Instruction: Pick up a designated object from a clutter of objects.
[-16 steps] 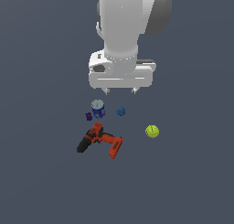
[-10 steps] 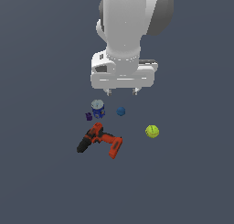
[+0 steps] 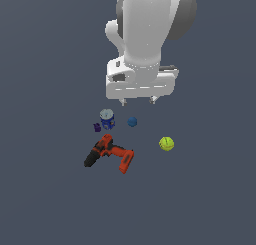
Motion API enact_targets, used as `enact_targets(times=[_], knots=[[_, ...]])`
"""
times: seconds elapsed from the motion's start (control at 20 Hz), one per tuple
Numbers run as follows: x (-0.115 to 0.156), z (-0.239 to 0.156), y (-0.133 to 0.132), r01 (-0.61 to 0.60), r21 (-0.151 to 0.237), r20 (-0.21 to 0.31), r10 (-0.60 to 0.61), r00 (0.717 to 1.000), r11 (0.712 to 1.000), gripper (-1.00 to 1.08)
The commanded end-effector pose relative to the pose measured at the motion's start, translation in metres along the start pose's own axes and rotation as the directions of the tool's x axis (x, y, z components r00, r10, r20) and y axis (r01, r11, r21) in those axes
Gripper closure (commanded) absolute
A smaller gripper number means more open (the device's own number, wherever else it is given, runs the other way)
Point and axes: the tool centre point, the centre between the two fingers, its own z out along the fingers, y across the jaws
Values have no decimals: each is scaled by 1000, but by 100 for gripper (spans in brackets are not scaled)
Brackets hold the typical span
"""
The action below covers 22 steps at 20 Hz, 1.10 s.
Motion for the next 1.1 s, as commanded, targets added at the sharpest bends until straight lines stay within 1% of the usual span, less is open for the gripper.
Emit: enact_targets(times=[0.0, 0.25, 0.5, 0.8, 1.05], knots=[[2, 3, -2, 3, -2, 0, -3, 1000, 1000, -92], [11, 20, -13, 15, -9, -4, -15, 1000, 1000, -92], [24, 50, -34, 38, -20, -11, -38, 999, 999, -92], [41, 106, -74, 81, -30, -25, -82, 996, 996, -92], [48, 152, -109, 117, -30, -37, -118, 992, 993, -92]])
